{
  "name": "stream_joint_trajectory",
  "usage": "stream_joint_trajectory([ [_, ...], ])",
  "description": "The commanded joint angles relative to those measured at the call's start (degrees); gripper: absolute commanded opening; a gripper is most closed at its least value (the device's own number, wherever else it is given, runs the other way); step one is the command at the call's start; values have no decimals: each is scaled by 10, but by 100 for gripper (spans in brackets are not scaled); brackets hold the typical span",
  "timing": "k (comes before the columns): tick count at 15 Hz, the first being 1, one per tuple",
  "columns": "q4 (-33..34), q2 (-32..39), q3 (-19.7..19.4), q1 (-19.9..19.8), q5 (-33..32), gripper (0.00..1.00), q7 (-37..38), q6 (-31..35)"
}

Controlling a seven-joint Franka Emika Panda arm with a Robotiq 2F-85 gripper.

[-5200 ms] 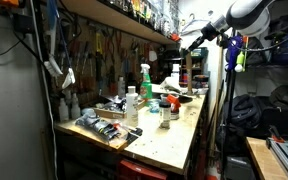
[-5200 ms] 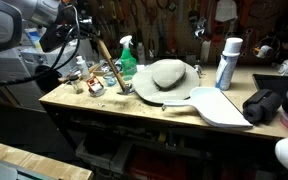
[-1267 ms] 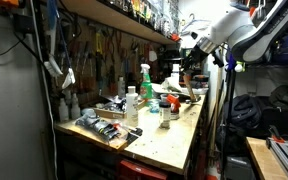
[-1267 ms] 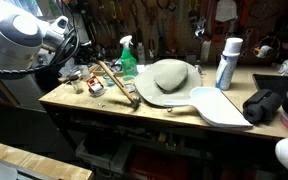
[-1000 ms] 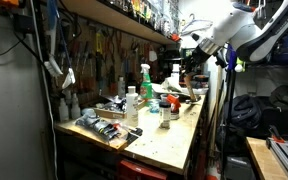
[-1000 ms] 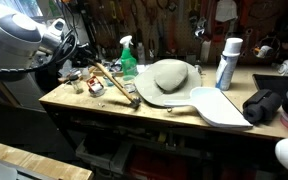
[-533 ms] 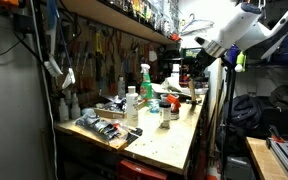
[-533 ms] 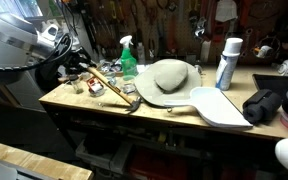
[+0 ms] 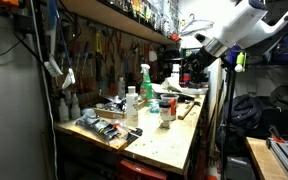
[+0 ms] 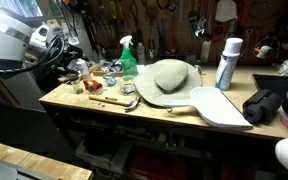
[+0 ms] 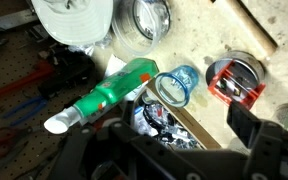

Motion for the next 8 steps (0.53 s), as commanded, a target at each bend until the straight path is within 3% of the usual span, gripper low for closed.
stream_joint_trajectory([
  [1, -7, -27, 11, 8, -26, 100, 60, 3],
  [3, -5, -19, 6, -8, -21, 100, 53, 28],
  [6, 37, 35, -56, -50, -53, 100, 34, 178],
  [7, 9, -2, -23, -23, -15, 100, 36, 110],
  [8, 17, 6, -40, -36, -28, 100, 36, 144],
])
